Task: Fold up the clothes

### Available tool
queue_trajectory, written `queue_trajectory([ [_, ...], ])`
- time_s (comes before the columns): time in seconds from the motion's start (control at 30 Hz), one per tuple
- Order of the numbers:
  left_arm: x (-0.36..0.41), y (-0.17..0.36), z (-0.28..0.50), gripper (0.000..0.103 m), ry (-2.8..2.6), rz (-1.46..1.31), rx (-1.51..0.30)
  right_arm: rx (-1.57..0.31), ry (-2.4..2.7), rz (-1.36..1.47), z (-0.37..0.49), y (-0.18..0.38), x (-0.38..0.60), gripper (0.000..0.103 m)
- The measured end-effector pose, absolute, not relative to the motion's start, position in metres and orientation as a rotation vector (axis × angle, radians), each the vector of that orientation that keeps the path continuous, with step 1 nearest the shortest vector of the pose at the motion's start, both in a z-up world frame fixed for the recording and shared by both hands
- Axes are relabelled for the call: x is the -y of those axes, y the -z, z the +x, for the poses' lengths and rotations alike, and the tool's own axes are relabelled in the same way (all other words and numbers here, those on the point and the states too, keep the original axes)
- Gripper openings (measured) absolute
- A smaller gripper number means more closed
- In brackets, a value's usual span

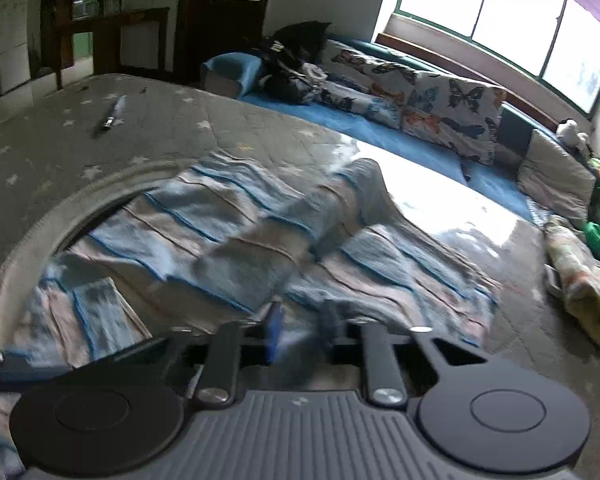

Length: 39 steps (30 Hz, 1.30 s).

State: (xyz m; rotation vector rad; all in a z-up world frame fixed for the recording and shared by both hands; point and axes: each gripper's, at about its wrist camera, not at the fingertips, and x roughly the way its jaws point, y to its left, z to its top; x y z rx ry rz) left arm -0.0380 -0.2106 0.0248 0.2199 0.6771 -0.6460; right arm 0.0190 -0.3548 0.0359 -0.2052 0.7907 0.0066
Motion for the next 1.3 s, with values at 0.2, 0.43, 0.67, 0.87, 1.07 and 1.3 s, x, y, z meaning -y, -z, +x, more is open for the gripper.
queue_trajectory([
  [0.2,0.208,-0.027,-0.041,0.018,0.653,0.198,-0.67,-0.731,0.052,-0.162,-0.014,-0.058,0.381,0.002],
  [0.43,0.206,-0.033,-0.044,0.008,0.637,0.171,-0.659,-0.713,-0.039,-0.125,0.005,-0.062,0.362,0.035],
  [0.67,0.203,-0.036,-0.044,0.009,0.66,0.164,-0.651,-0.844,-0.072,-0.129,0.039,-0.026,0.337,0.032],
  [0.87,0.217,-0.034,-0.052,0.043,0.7,0.206,-0.626,-0.827,-0.027,-0.167,0.022,-0.028,0.343,0.004],
  [1.07,0.225,-0.025,-0.051,0.025,0.689,0.243,-0.629,-0.726,0.035,-0.156,-0.022,-0.057,0.367,0.003],
  [1.3,0.207,-0.03,-0.047,0.006,0.633,0.186,-0.632,-0.651,0.153,-0.054,-0.09,-0.076,0.406,0.003],
])
